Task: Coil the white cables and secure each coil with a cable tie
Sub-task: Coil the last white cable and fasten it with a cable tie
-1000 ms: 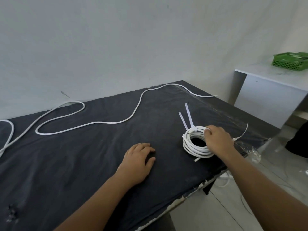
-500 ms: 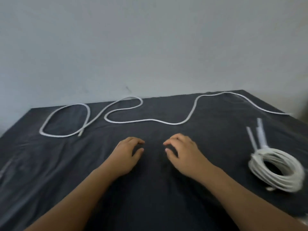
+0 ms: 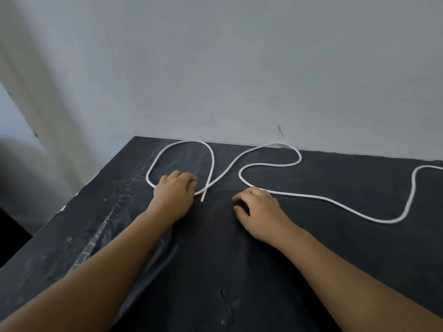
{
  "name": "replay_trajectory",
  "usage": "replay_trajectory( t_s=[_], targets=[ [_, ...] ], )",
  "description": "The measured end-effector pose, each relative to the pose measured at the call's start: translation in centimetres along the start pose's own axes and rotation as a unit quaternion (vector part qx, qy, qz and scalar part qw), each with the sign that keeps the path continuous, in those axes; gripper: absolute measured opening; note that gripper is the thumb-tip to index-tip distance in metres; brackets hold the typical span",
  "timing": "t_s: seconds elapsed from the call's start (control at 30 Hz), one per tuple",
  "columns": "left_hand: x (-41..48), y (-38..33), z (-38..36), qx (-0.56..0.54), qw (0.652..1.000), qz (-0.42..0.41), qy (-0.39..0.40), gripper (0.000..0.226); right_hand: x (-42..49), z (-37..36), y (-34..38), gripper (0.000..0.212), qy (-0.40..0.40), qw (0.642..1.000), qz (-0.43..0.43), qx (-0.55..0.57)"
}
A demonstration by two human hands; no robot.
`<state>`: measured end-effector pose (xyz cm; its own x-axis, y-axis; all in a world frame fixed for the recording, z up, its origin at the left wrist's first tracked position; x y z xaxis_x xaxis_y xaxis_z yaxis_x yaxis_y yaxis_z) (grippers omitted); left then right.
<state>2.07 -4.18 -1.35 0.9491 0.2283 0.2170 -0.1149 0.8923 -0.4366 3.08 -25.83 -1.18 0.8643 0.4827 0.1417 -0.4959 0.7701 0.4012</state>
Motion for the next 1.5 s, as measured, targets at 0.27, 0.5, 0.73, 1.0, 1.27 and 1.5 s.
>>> replay_trajectory(
  t_s=[0.27,0.5,0.73,1.0,1.27,1.5],
  targets=[
    [6.0,-2.3,-1.5,0.027,0.992,0.032,0.121,0.023,3.6,-1.3,-0.1,0.030,-0.027,0.999,-0.026,-0.037],
    [7.2,-2.5,-1.3,-0.053,0.995,0.073,0.037,0.017,3.6,-1.8,0.1,0.038,-0.031,0.997,0.000,-0.067],
    [4.2,-5.0,5.8,-0.351,0.932,0.044,-0.080,0.013,2.8,0.7,1.1,0.026,-0.018,0.988,-0.021,0.152],
    [-4.3,-11.1,9.1,-0.475,0.880,0.000,0.027,0.015,-2.9,7.8,6.2,0.011,0.059,0.854,0.004,0.517],
    [-9.3,-12.7,8.7,-0.247,0.954,-0.170,0.003,0.048,-10.9,9.9,6.4,0.028,0.120,0.807,-0.064,0.575],
    [-10.2,-16.1,6.1,-0.082,0.952,-0.293,0.045,0.038,-17.6,13.4,4.3,0.020,0.183,0.663,-0.099,0.719]
  ],
)
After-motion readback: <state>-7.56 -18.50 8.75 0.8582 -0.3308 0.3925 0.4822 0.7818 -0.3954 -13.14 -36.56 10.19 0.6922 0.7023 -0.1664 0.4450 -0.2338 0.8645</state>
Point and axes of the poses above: each hand's wrist, its own x-axis towards the middle knuckle, its own z-axis out of the back of the hand, y = z × x, the point moved 2 cm from there along x, towards the middle knuckle
